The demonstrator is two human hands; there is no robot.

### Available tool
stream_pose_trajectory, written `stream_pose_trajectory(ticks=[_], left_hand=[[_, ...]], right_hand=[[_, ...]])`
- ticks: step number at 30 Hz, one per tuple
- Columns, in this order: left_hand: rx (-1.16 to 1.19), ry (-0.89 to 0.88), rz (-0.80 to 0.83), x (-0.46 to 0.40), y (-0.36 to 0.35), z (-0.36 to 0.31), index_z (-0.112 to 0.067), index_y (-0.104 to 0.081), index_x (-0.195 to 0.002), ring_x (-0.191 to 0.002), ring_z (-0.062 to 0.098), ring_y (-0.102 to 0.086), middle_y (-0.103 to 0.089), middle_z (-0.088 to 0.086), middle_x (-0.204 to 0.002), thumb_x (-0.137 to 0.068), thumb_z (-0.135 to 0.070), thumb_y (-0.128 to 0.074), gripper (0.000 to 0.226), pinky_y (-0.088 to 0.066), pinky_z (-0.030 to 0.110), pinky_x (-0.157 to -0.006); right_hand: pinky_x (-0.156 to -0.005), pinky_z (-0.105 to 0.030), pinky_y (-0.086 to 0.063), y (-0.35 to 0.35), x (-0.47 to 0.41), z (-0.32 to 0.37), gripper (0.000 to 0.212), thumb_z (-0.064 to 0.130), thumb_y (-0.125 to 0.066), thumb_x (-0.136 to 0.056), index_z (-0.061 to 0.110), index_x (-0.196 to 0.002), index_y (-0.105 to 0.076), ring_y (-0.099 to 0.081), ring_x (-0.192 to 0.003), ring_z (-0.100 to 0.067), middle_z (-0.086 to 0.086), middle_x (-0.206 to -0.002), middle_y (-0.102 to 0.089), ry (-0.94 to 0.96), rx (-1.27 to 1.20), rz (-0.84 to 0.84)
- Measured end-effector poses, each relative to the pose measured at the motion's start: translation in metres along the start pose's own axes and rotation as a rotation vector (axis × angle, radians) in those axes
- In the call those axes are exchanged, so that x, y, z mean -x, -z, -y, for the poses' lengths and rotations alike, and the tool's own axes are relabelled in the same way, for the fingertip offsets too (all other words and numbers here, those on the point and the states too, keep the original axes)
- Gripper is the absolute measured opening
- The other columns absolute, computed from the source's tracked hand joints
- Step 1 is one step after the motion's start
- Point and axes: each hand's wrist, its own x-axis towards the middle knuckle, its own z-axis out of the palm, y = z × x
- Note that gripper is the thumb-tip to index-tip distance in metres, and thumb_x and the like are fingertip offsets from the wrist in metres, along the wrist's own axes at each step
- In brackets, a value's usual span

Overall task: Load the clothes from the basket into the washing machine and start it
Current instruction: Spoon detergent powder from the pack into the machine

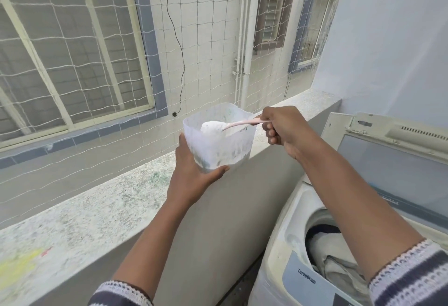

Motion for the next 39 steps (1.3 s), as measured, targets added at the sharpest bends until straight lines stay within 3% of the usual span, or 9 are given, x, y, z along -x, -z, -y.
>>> stream_pose_trajectory(ticks=[6, 11, 16, 20, 23, 28, 33, 36, 39], left_hand=[[-0.016, 0.014, 0.003, -0.003, -0.004, 0.002, -0.036, -0.010, -0.150, -0.133, 0.011, -0.036, -0.032, -0.009, -0.144, -0.065, -0.055, -0.085, 0.115, -0.044, 0.037, -0.102], [-0.151, -0.028, -0.197, 0.007, -0.005, -0.003, -0.018, 0.004, -0.157, -0.152, 0.014, -0.004, -0.006, -0.002, -0.163, -0.063, -0.071, -0.075, 0.134, -0.019, 0.045, -0.123], [-0.168, -0.579, -0.416, 0.034, -0.031, -0.031, -0.017, -0.025, -0.145, -0.144, 0.030, -0.024, -0.027, 0.009, -0.148, -0.078, -0.050, -0.075, 0.090, -0.026, 0.046, -0.119], [-0.090, -0.780, -0.292, 0.054, -0.069, -0.050, -0.015, -0.048, -0.124, -0.123, 0.023, -0.047, -0.045, 0.007, -0.127, -0.086, -0.030, -0.070, 0.046, -0.040, 0.035, -0.108], [0.047, -0.588, -0.024, 0.058, -0.098, -0.054, -0.018, -0.054, -0.120, -0.118, 0.014, -0.053, -0.052, 0.000, -0.123, -0.091, -0.023, -0.065, 0.032, -0.045, 0.031, -0.101], [0.212, -0.100, 0.433, 0.057, -0.150, -0.055, -0.030, -0.048, -0.131, -0.128, -0.002, -0.043, -0.046, -0.012, -0.130, -0.093, -0.032, -0.067, 0.043, -0.039, 0.021, -0.106], [0.499, 0.317, 0.537, 0.056, -0.206, -0.066, -0.023, -0.053, -0.128, -0.121, 0.006, -0.054, -0.056, -0.003, -0.132, -0.092, -0.021, -0.069, 0.040, -0.045, 0.010, -0.086], [0.516, 0.385, 0.584, 0.059, -0.239, -0.071, -0.017, -0.054, -0.129, -0.114, 0.007, -0.057, -0.058, 0.001, -0.129, -0.093, -0.018, -0.067, 0.038, -0.048, 0.009, -0.078], [0.482, 0.400, 0.676, 0.065, -0.272, -0.074, -0.020, -0.054, -0.128, -0.118, 0.010, -0.056, -0.057, 0.000, -0.128, -0.093, -0.022, -0.068, 0.038, -0.044, 0.013, -0.082]], right_hand=[[-0.042, -0.019, -0.026, 0.003, -0.007, 0.003, 0.030, 0.006, -0.049, -0.083, -0.010, -0.095, -0.071, -0.029, -0.043, -0.011, 0.003, -0.049, -0.037, 0.003, -0.032, 0.030], [-0.043, -0.021, -0.024, 0.013, -0.010, 0.010, 0.026, 0.006, -0.049, -0.083, -0.005, -0.084, -0.073, -0.027, -0.045, -0.012, 0.003, -0.051, -0.035, 0.024, -0.046, 0.063], [-0.042, -0.021, -0.025, 0.031, -0.011, 0.015, 0.025, 0.007, -0.049, -0.085, 0.000, -0.080, -0.073, -0.027, -0.045, -0.011, 0.004, -0.050, -0.035, 0.039, -0.062, 0.089], [-0.041, -0.021, -0.026, 0.055, -0.011, 0.016, 0.025, 0.008, -0.050, -0.085, -0.001, -0.084, -0.073, -0.028, -0.045, -0.010, 0.005, -0.050, -0.034, 0.046, -0.085, 0.091], [-0.040, -0.020, -0.026, 0.082, -0.010, 0.013, 0.025, 0.009, -0.049, -0.086, 0.000, -0.084, -0.073, -0.028, -0.044, -0.010, 0.005, -0.050, -0.034, 0.047, -0.090, 0.065], [-0.039, -0.020, -0.025, 0.138, -0.002, -0.006, 0.023, 0.008, -0.049, -0.087, 0.006, -0.074, -0.068, -0.027, -0.044, -0.011, 0.003, -0.052, -0.033, 0.017, -0.118, -0.024], [-0.040, -0.022, -0.023, 0.203, 0.009, -0.038, 0.018, 0.006, -0.048, -0.090, 0.003, -0.079, -0.061, -0.027, -0.044, -0.011, 0.002, -0.052, -0.033, -0.038, -0.126, -0.161], [-0.041, -0.023, -0.023, 0.242, 0.016, -0.063, 0.016, 0.007, -0.049, -0.091, 0.005, -0.081, -0.061, -0.028, -0.045, -0.011, 0.002, -0.053, -0.034, -0.082, -0.115, -0.239], [-0.040, -0.022, -0.025, 0.281, 0.021, -0.092, 0.011, 0.008, -0.052, -0.090, 0.004, -0.090, -0.061, -0.030, -0.045, -0.012, 0.002, -0.052, -0.037, -0.134, -0.115, -0.330]])
